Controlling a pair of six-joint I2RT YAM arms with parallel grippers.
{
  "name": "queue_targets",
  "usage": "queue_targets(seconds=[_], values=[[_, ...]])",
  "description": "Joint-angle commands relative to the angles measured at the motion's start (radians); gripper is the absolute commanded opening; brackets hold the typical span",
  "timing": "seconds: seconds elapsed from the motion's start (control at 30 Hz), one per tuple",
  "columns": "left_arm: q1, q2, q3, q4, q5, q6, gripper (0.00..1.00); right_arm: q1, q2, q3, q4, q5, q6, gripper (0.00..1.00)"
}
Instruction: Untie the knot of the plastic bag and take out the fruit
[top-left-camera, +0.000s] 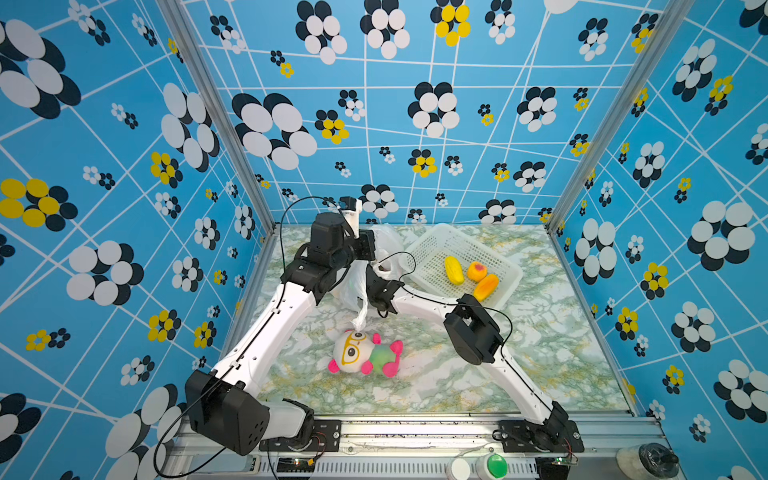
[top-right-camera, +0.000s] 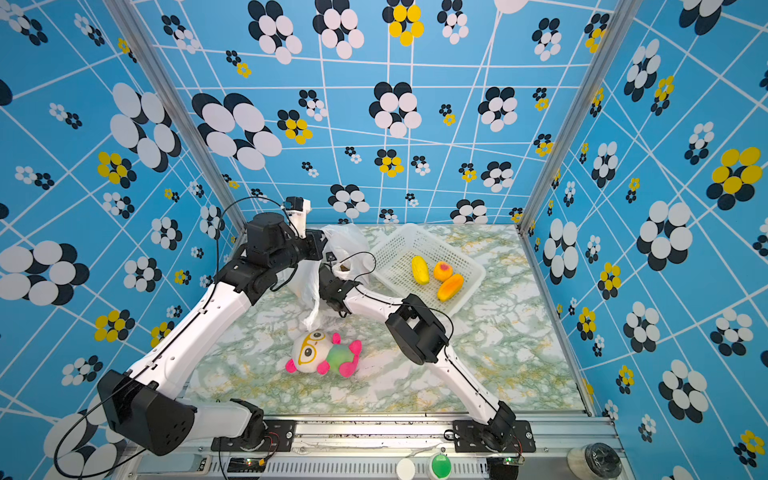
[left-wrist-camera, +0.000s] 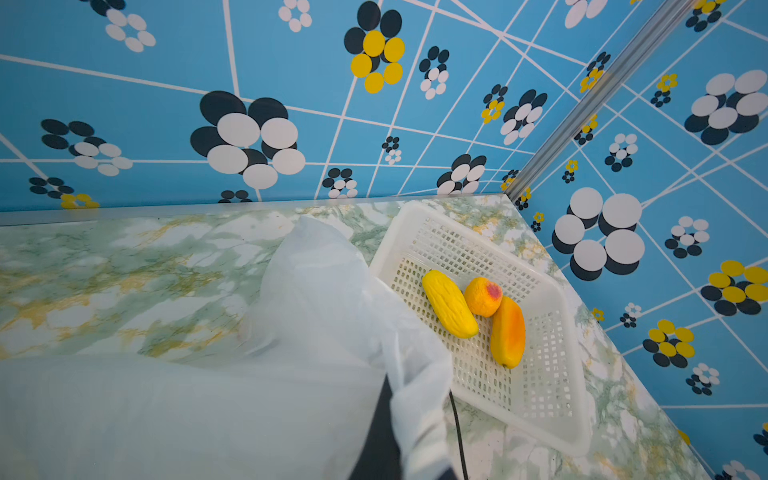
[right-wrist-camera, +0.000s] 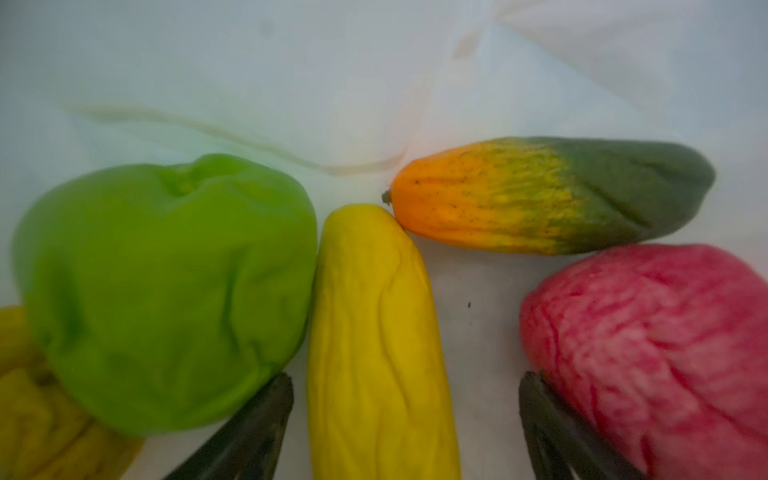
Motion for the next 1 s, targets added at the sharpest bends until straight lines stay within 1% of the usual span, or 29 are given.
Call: queue_targets(seconds=[0.0, 0.1, 0.23, 0.33, 0.47, 0.6, 0.7, 0.83, 0.97], values=[[-0.004, 0.008, 0.036, -0.004, -0.023, 0.038, 0.00, 0.004, -0.015, -0.021, -0.034, -0.010, -0.002, 0.89], [-0.003, 0.029, 0.050, -0.021, -0.052, 0.033, 0.00, 0.017, -0.080, -0.086, -0.003, 0.015, -0.039, 0.92], [-0.003, 0.067, 0.066, -0.027, -0.060, 0.017, 0.00, 0.023, -0.162, -0.160, 0.027, 0.057, -0.076, 0.94], [-0.003, 0.089, 0.081, -0.033, -0.056, 0.007, 0.00, 0.022, -0.191, -0.187, 0.037, 0.108, -0.099, 0.96], [-0.004, 0.099, 0.090, -0.043, -0.047, 0.006, 0.00, 0.002, -0.194, -0.180, 0.009, 0.181, -0.110, 0.96], [-0.003, 0.094, 0.088, -0.041, -0.046, 0.005, 0.00, -0.021, -0.191, -0.182, -0.023, 0.204, -0.084, 0.97], [-0.003, 0.093, 0.088, -0.040, -0.043, 0.006, 0.00, -0.028, -0.182, -0.170, -0.053, 0.235, -0.078, 0.99], [-0.003, 0.090, 0.088, -0.042, -0.042, 0.005, 0.00, -0.038, -0.160, -0.146, -0.088, 0.237, -0.071, 0.99], [-0.003, 0.086, 0.083, -0.040, -0.041, 0.005, 0.00, -0.052, -0.138, -0.126, -0.115, 0.205, -0.051, 0.99]])
